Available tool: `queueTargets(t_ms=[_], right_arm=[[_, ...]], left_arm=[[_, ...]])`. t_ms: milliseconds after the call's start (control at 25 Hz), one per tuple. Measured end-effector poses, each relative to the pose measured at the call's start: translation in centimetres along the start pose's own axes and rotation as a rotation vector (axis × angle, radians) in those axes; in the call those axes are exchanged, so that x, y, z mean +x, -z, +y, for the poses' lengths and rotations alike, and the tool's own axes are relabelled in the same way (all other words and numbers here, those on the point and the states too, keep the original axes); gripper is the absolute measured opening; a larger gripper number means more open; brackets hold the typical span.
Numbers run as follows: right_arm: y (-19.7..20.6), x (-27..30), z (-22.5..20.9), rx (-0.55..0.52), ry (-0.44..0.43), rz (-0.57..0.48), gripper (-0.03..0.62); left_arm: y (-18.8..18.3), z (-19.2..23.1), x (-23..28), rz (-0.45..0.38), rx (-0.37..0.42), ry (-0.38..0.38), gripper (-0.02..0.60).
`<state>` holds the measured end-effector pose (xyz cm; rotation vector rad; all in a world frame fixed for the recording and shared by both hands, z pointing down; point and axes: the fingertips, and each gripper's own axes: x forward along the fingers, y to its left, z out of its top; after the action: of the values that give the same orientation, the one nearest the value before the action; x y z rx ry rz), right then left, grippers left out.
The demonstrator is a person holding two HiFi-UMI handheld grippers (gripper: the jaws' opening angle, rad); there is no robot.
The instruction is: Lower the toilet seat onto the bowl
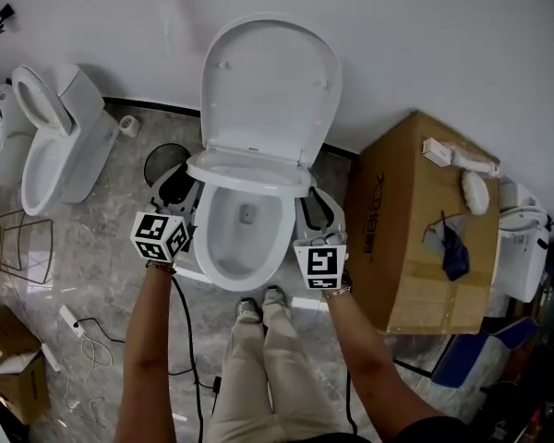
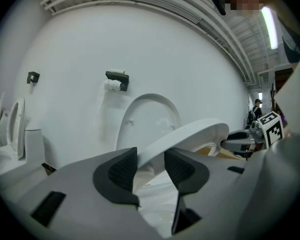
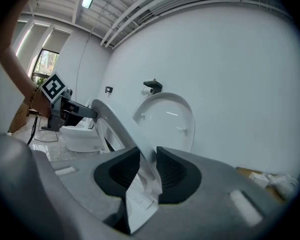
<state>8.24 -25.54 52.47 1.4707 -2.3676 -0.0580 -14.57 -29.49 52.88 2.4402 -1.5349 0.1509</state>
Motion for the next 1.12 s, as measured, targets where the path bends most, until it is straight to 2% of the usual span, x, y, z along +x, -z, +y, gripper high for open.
queueTargets(t_ms=[520, 720, 960, 1120], right_arm=[[3.6, -3.5, 3.4, 0.008, 0.035, 0.03, 0.097], [4.7, -4.4, 4.4, 0.013, 0.042, 0.035, 0.098], [6.2, -5.4, 5.6, 0.01, 0.039, 0.057, 0.1], [7.0, -5.9, 6.3, 0.007, 0.04, 0.06, 0.1]], left_arm=[[4.8, -1.2, -4.2, 0.018, 0.017, -0.004, 0.167], [6.0, -1.3, -5.3, -0.007, 0.046, -0.007, 0.164], [8.2, -1.7, -6.7, 0.021, 0.058, -0.001, 0.164], [8.5, -1.9, -7.3, -0.008, 0.066, -0.001, 0.164]])
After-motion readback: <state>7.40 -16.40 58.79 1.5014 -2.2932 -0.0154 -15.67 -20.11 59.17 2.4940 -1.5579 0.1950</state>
